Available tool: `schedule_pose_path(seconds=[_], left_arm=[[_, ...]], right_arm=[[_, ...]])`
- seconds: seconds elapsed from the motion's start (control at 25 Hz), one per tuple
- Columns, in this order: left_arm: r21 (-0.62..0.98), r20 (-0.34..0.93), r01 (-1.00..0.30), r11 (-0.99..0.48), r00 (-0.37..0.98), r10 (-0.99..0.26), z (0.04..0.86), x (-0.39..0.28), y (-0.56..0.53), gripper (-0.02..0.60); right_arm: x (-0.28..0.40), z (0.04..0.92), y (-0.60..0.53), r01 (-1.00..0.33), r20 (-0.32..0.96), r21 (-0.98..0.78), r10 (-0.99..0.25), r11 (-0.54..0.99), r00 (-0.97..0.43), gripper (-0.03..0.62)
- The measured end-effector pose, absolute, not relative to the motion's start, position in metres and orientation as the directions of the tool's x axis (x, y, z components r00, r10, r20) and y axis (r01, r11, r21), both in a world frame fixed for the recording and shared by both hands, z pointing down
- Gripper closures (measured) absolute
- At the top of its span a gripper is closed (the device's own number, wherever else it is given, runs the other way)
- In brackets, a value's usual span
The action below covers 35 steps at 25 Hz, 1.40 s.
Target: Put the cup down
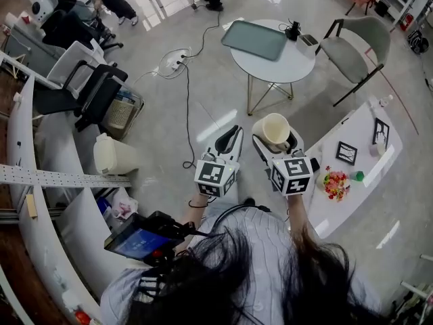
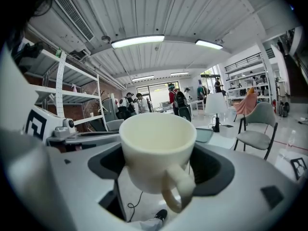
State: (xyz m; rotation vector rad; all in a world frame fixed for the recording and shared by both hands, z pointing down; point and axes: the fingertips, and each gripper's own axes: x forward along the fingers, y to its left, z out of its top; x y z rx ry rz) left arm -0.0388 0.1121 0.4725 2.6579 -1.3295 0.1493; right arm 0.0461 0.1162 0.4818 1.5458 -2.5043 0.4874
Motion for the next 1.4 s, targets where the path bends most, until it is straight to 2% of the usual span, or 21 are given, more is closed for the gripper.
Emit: schedule_pose_path(seconds=[0.76,1.4], left_arm=[[0.067,0.187,-0.703,-0.708,0.706,-0.683,0.464,-0.055,-0.085,0.543],[0.129,0.195,-0.610,-0.782,0.789,-0.583,0.481,-0.053,-0.154,0.543]], right_arm=[[0.031,0.476,-0.077,-0.932,0.312,-0.217,-0.884,0.291,-0.349,0.169],[0.030,0.484,-0.135,-0.969,0.355,-0.182,-0.908,0.167,-0.223,0.169]])
